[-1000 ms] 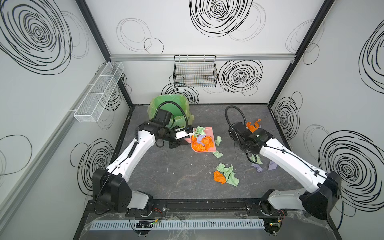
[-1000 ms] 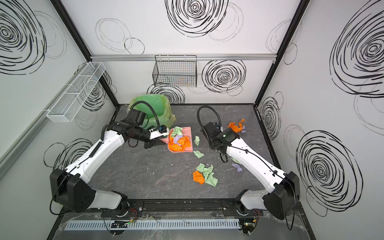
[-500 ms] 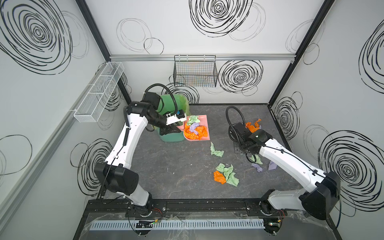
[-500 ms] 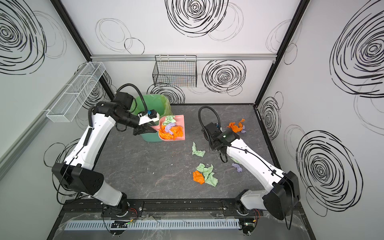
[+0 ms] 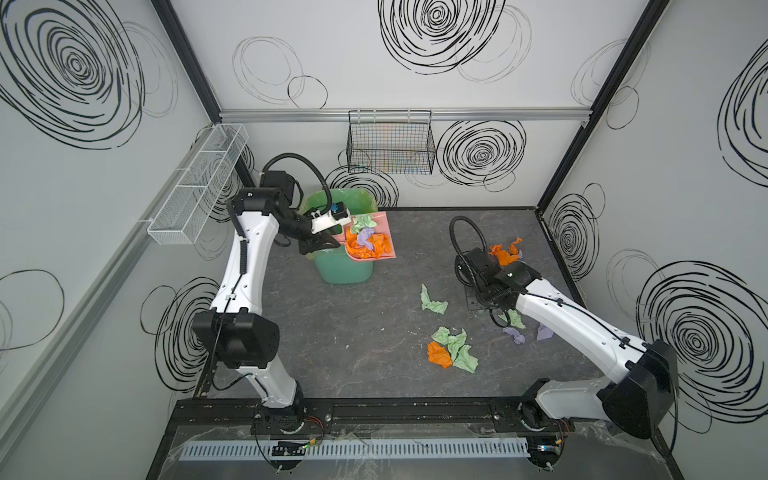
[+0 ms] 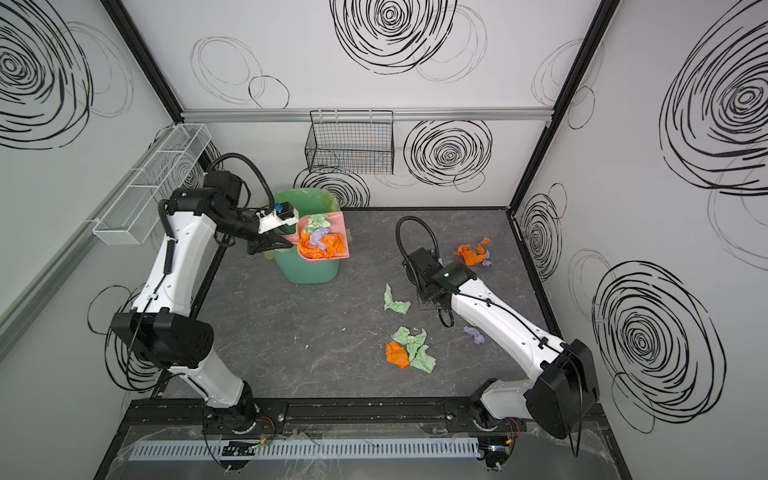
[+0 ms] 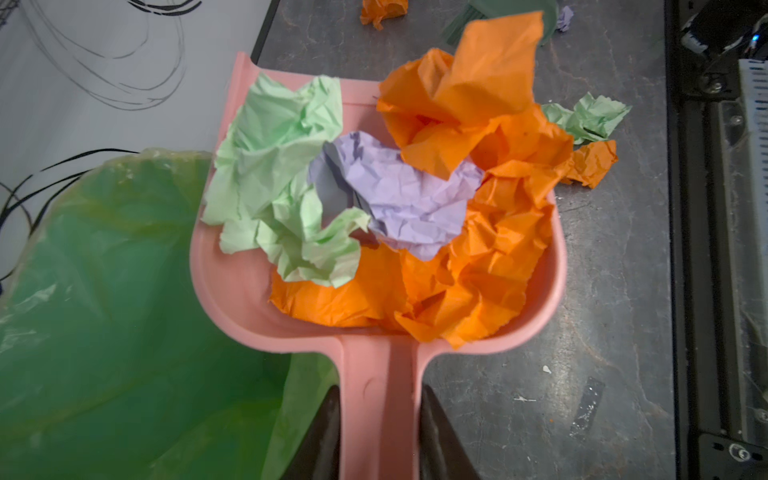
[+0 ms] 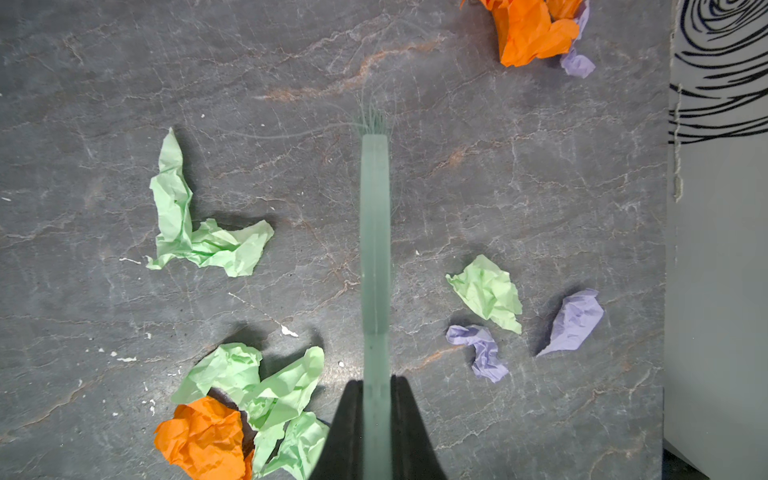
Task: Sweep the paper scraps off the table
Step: 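Carry the loaded dustpan over the green bin with the left gripper while the right withdraws, then tilt the dustpan with the left gripper to dump scraps into the bin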
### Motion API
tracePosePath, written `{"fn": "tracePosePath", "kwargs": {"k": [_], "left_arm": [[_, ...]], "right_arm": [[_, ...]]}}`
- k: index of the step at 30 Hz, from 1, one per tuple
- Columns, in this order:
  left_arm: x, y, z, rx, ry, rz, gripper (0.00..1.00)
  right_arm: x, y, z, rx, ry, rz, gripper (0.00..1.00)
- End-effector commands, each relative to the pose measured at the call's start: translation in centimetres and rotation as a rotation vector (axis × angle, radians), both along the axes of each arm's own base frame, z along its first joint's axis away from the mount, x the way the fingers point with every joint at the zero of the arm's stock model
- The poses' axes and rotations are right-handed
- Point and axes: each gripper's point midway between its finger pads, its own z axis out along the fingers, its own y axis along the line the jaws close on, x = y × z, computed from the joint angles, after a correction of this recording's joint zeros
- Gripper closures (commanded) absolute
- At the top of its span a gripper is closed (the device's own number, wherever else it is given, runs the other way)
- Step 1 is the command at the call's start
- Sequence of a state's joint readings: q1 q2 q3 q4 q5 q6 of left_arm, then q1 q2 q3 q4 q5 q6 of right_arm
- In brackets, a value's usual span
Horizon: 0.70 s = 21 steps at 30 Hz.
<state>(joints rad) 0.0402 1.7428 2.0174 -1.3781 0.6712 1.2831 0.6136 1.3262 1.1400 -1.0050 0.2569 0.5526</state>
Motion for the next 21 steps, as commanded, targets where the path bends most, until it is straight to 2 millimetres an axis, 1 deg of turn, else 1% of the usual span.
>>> {"fn": "tracePosePath", "kwargs": {"k": [1, 7, 10, 11, 16, 21], "left_arm": [[1.2, 1.0, 1.8, -0.014, -0.041, 0.026, 1.0], [5.8, 4.1, 3.6, 0.004, -0.12, 0.126, 1.0], [7.7, 5.5, 3.2, 0.073, -0.152, 0.155, 1.0], [8.2, 5.8, 2.8, 0.109, -0.159, 0.158, 1.0], [9.5, 7.6, 1.8, 0.26, -0.192, 0.174, 1.0], [10.6, 9.8, 2.2, 0.395, -0.261, 0.212, 1.0]], "right_arm": [[0.1, 0.0, -0.6, -0.003, 0.001, -0.001, 1.0], [-0.2, 0.1, -1.2, -0.002, 0.015, 0.004, 1.0], [-0.3, -0.1, -1.1, -0.006, 0.011, 0.002, 1.0], [-0.2, -0.2, -1.1, -0.008, 0.007, 0.001, 1.0], [-0.2, -0.2, -1.1, -0.005, 0.003, 0.0, 1.0], [-0.2, 0.0, -1.5, -0.004, 0.012, 0.004, 1.0]]}}
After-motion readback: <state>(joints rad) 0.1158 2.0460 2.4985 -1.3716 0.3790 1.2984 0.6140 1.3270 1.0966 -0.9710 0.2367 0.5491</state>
